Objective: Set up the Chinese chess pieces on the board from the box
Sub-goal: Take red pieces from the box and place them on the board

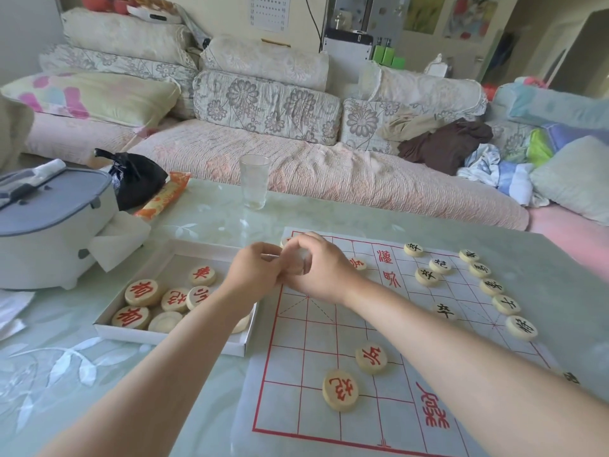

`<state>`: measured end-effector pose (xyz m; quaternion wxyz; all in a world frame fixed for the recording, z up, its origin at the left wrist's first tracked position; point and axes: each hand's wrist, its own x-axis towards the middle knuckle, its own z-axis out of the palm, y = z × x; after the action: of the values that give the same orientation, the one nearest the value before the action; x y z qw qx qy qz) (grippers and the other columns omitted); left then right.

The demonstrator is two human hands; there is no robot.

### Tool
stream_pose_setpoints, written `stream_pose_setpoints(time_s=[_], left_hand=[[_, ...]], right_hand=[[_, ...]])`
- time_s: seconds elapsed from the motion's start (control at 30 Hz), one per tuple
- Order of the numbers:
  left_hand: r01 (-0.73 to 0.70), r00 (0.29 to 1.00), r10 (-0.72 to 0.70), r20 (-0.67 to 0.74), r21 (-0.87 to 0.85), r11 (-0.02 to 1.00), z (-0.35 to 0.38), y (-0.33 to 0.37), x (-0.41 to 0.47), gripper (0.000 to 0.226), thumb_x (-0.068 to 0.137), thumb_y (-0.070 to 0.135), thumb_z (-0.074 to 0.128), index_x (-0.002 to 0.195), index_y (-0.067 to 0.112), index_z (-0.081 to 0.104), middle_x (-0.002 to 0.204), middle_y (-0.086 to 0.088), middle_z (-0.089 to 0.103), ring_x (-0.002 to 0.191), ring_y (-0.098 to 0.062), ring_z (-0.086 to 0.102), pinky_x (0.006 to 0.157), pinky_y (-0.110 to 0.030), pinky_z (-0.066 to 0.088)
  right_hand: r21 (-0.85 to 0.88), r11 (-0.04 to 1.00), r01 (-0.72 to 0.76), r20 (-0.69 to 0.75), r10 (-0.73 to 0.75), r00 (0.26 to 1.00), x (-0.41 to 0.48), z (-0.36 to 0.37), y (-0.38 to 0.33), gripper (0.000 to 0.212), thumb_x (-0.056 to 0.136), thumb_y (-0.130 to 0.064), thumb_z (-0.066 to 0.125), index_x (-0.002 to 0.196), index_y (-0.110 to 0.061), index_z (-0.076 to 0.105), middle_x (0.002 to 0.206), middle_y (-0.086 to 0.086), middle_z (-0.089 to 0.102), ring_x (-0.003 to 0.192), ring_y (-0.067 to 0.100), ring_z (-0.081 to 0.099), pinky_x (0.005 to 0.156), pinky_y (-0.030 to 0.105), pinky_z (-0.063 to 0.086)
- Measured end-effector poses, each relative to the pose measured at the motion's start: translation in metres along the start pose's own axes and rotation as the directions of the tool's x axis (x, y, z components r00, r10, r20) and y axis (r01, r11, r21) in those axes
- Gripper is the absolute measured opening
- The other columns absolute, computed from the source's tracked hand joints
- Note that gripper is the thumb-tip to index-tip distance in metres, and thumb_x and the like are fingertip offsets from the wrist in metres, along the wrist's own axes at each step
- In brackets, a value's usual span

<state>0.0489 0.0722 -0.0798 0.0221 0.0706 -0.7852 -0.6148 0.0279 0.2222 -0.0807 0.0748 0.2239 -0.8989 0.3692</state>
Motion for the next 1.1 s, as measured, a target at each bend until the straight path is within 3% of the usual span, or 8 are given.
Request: stream_pose_setpoints(time_s=[0.07,0.13,0.2,0.27,0.37,0.5,0.63,1.1], left_hand=[[0.026,1.000,-0.026,0.001,-0.067,0.997,-0.004,0.001,0.001,0.019,0.086,0.020,0.071,0.101,0.010,0.068,0.086,-0.005,0.074,0.062,-0.010,0.066,0.054,-0.020,0.053],[0.031,0.999,-0.030,0.012,-0.049,0.998,-0.006,0.003,0.003,0.020,0.088,0.021,0.069,0.104,0.010,0.067,0.092,-0.006,0.074,0.065,-0.012,0.065,0.059,-0.024,0.054],[-0.060,0.998,0.057,0.020,0.246,0.967,-0.007,0.002,0.004,0.026,0.092,0.030,0.061,0.113,0.015,0.064,0.103,-0.001,0.070,0.085,-0.016,0.064,0.074,-0.029,0.050],[-0.210,0.974,0.219,0.063,0.618,0.757,-0.012,-0.002,0.005,0.031,0.095,0.035,0.052,0.123,0.023,0.058,0.119,0.001,0.060,0.109,-0.020,0.054,0.086,-0.030,0.042],[-0.290,0.947,0.274,0.168,0.817,0.498,-0.023,-0.009,0.006,0.038,0.094,0.046,0.048,0.129,0.033,0.053,0.131,0.002,0.048,0.122,-0.023,0.036,0.096,-0.036,0.036],[-0.286,0.958,0.113,0.265,0.822,0.492,-0.030,-0.020,0.011,0.061,0.089,0.055,0.051,0.144,0.036,0.034,0.145,0.005,0.035,0.135,-0.024,0.024,0.105,-0.041,0.032],[-0.276,0.959,0.091,0.270,0.804,0.526,-0.031,-0.024,0.014,0.065,0.089,0.056,0.051,0.146,0.038,0.027,0.147,0.005,0.033,0.135,-0.023,0.025,0.105,-0.042,0.033],[-0.270,0.961,0.097,0.260,0.794,0.544,-0.029,-0.026,0.017,0.063,0.091,0.054,0.050,0.147,0.041,0.024,0.146,0.007,0.033,0.134,-0.021,0.026,0.103,-0.037,0.034]], right_hand=[[0.016,1.000,-0.014,-0.013,0.014,1.000,0.003,0.002,0.002,0.027,0.072,-0.029,0.087,0.088,-0.029,0.065,0.104,-0.009,0.060,0.066,-0.007,0.052,0.063,0.010,0.038],[0.018,0.999,-0.030,-0.010,0.030,1.000,0.004,0.002,0.004,0.026,0.074,-0.030,0.086,0.088,-0.027,0.064,0.098,-0.012,0.060,0.063,-0.004,0.052,0.061,0.011,0.039],[-0.009,0.999,-0.054,-0.015,0.054,0.998,0.005,-0.001,0.009,0.021,0.078,-0.033,0.082,0.088,-0.027,0.064,0.091,-0.015,0.058,0.065,-0.008,0.052,0.059,0.008,0.036],[-0.054,0.993,-0.102,-0.062,0.098,0.993,0.010,-0.006,0.020,0.018,0.081,-0.038,0.077,0.089,-0.028,0.065,0.097,-0.015,0.061,0.073,-0.011,0.052,0.066,0.010,0.037],[-0.158,0.956,-0.248,-0.158,0.224,0.962,0.022,-0.021,0.048,0.020,0.083,-0.046,0.071,0.091,-0.029,0.063,0.104,-0.011,0.063,0.092,0.005,0.059,0.080,0.027,0.047],[-0.265,0.860,-0.436,-0.235,0.381,0.894,0.036,-0.040,0.089,0.018,0.084,-0.045,0.066,0.092,-0.031,0.060,0.108,-0.007,0.063,0.099,0.017,0.060,0.078,0.028,0.045],[-0.287,0.801,-0.525,-0.283,0.453,0.846,0.048,-0.047,0.120,0.014,0.085,-0.039,0.067,0.093,-0.029,0.060,0.110,-0.004,0.063,0.098,0.018,0.060,0.076,0.027,0.040],[-0.436,0.737,-0.516,-0.217,0.471,0.855,0.080,-0.048,0.127,0.009,0.088,-0.027,0.057,0.096,-0.031,0.060,0.120,0.000,0.055,0.109,0.026,0.058,0.087,0.033,0.048]])
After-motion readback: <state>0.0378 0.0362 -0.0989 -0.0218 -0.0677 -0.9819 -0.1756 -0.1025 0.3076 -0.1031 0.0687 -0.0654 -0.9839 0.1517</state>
